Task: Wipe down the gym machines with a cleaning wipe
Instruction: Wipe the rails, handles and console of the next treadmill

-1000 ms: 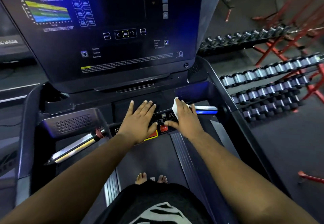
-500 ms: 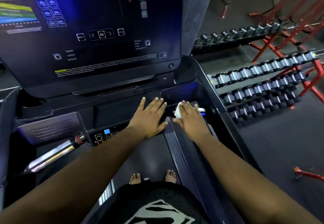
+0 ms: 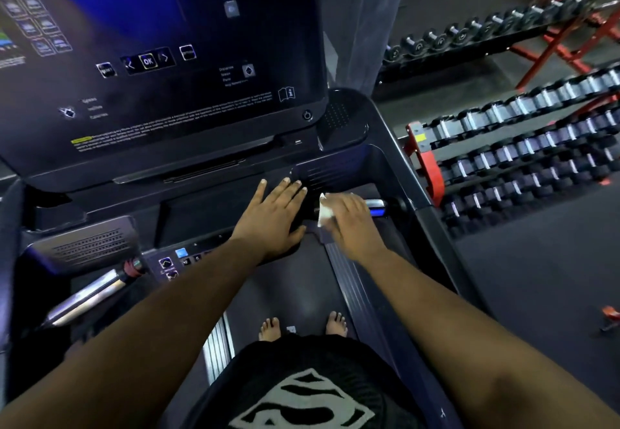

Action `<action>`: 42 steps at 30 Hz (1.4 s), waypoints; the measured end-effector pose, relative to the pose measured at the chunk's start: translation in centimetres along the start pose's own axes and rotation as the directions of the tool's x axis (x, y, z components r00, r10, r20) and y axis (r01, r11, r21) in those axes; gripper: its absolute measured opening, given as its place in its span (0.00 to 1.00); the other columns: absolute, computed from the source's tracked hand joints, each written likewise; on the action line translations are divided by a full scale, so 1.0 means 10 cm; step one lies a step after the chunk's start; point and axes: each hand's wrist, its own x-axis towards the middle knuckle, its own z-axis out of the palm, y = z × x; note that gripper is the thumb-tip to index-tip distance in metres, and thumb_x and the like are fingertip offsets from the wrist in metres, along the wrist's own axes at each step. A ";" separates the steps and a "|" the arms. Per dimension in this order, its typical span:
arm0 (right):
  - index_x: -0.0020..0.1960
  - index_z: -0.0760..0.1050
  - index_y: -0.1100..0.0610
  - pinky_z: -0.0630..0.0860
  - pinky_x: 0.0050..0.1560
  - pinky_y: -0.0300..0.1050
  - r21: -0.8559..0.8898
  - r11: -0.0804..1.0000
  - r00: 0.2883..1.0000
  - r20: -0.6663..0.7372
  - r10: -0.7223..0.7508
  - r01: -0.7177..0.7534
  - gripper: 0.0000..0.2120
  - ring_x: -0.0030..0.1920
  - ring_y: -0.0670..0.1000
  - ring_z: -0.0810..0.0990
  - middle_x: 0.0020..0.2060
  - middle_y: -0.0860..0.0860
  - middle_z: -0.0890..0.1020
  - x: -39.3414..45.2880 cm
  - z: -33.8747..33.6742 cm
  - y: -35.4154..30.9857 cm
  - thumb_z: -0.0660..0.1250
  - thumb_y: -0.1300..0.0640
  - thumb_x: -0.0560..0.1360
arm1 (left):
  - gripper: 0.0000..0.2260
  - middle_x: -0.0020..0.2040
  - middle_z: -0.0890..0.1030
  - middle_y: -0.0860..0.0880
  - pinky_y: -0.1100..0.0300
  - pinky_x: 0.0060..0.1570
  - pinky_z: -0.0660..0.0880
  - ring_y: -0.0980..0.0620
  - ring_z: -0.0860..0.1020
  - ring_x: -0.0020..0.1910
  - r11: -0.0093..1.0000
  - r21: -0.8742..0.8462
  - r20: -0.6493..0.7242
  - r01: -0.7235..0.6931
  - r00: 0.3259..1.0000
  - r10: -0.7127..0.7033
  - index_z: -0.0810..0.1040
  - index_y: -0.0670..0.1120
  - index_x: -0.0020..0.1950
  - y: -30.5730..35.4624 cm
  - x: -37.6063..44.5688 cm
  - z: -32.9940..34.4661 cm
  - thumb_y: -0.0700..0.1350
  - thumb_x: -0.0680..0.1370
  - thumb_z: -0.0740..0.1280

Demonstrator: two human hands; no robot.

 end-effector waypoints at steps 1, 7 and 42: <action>0.59 0.77 0.56 0.70 0.61 0.55 0.002 0.997 0.997 0.008 0.080 -0.080 0.25 0.56 0.57 0.79 0.55 0.53 0.82 0.15 -0.03 -0.04 0.49 0.40 0.84 | 0.35 0.84 0.52 0.49 0.41 0.80 0.41 0.50 0.47 0.83 1.000 -0.005 -0.006 0.001 1.000 -0.001 0.50 0.48 0.84 0.01 0.00 0.00 0.60 0.82 0.57; 0.60 0.78 0.54 0.72 0.60 0.56 -0.261 0.962 0.997 -0.019 0.081 -0.083 0.20 0.54 0.55 0.80 0.53 0.51 0.83 0.15 0.10 -0.10 0.53 0.43 0.83 | 0.33 0.84 0.54 0.49 0.42 0.80 0.42 0.50 0.48 0.83 1.000 -0.015 -0.030 0.010 0.999 -0.010 0.51 0.48 0.84 0.00 0.00 0.03 0.58 0.82 0.56; 0.55 0.76 0.53 0.74 0.49 0.51 -0.288 0.951 0.921 0.330 0.209 -0.113 0.49 0.53 0.56 0.80 0.50 0.51 0.81 0.26 -0.34 0.47 0.46 0.14 0.61 | 0.35 0.82 0.59 0.48 0.42 0.80 0.48 0.48 0.54 0.82 1.000 0.030 -0.065 0.005 0.998 -0.003 0.58 0.47 0.82 0.00 0.01 0.09 0.61 0.77 0.46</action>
